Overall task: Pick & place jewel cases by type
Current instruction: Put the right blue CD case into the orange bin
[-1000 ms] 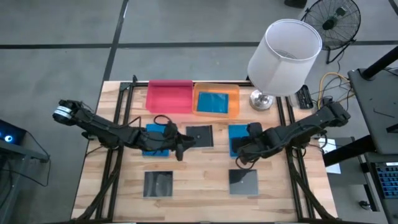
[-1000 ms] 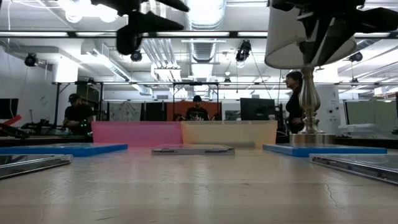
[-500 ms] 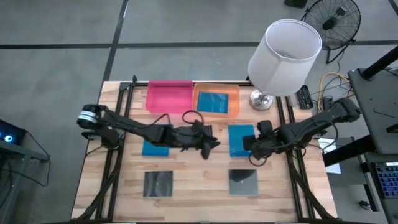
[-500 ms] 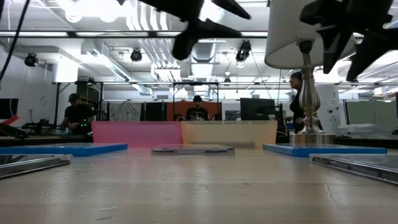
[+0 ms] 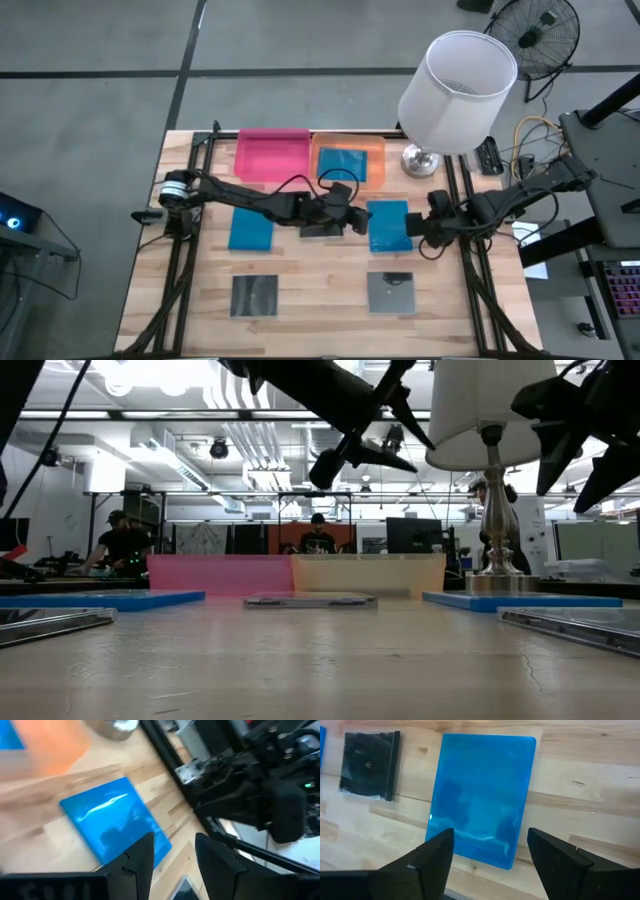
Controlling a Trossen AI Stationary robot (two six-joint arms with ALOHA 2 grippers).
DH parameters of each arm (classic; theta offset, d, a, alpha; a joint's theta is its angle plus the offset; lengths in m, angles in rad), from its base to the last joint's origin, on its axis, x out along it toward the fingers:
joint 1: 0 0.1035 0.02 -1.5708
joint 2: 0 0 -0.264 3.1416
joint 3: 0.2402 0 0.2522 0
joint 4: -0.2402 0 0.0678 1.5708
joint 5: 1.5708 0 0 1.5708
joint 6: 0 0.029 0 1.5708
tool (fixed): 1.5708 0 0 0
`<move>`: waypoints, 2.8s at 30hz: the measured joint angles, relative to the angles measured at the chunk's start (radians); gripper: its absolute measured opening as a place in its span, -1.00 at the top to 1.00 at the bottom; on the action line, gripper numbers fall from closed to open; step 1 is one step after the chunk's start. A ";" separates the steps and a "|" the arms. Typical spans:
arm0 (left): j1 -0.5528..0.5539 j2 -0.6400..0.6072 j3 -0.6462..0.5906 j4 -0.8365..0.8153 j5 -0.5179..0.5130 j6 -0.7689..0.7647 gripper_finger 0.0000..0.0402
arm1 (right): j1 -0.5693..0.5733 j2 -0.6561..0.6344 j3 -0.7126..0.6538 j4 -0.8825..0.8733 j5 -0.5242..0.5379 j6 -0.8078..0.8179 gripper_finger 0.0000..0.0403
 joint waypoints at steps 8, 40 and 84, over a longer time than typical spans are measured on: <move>0.019 0.025 0.016 -0.106 0.000 -0.147 0.37 | 0.000 -0.026 -0.115 0.178 0.003 -0.012 -0.22; 0.028 0.178 0.014 0.065 0.134 -0.169 0.35 | 0.000 -0.023 -0.314 0.419 0.059 0.037 -0.25; 0.061 0.185 -0.014 0.075 0.199 -0.172 -0.28 | 0.000 -0.010 -0.327 0.311 0.109 0.172 0.79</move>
